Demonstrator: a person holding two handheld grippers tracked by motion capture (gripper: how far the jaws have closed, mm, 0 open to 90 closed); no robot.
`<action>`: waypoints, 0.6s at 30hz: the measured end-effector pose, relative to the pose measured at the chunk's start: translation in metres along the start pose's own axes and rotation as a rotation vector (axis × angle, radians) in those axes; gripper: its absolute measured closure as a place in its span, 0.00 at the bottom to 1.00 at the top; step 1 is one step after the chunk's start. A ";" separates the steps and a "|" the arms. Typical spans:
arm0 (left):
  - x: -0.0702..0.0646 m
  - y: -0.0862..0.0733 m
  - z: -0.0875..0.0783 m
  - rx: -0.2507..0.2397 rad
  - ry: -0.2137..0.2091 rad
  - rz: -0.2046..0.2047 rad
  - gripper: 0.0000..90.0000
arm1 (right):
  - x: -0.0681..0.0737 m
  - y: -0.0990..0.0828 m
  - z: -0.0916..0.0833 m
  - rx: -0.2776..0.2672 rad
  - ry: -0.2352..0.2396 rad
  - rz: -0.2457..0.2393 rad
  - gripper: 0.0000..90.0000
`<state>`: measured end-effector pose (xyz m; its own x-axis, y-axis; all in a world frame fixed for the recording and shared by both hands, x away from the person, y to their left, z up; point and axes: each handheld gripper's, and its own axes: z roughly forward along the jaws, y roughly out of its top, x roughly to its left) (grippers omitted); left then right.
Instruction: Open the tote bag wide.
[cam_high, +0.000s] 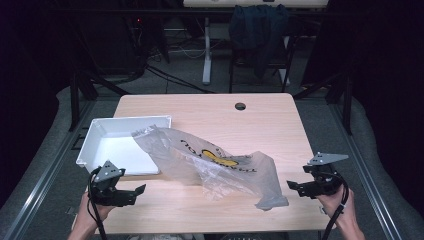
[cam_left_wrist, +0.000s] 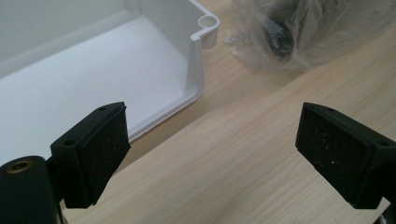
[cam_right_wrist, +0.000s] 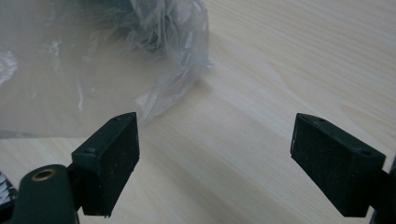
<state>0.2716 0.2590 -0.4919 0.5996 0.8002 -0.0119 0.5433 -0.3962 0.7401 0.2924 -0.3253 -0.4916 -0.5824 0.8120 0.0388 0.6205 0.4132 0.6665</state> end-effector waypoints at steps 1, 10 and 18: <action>-0.001 0.001 0.000 0.006 -0.001 0.009 0.11 | 0.001 0.000 0.000 0.004 0.004 -0.011 0.17; -0.014 0.006 0.003 -0.015 -0.049 0.046 0.14 | 0.013 0.006 -0.008 -0.012 0.017 -0.058 0.20; -0.024 0.021 0.005 -0.046 -0.080 0.081 0.15 | 0.022 0.014 -0.011 -0.055 0.071 -0.085 0.22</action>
<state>0.2713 0.2291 -0.4798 0.6866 0.7271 -0.0029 0.4649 -0.4359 0.7706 0.2826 -0.3068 -0.4733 -0.6688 0.7428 0.0316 0.5388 0.4549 0.7091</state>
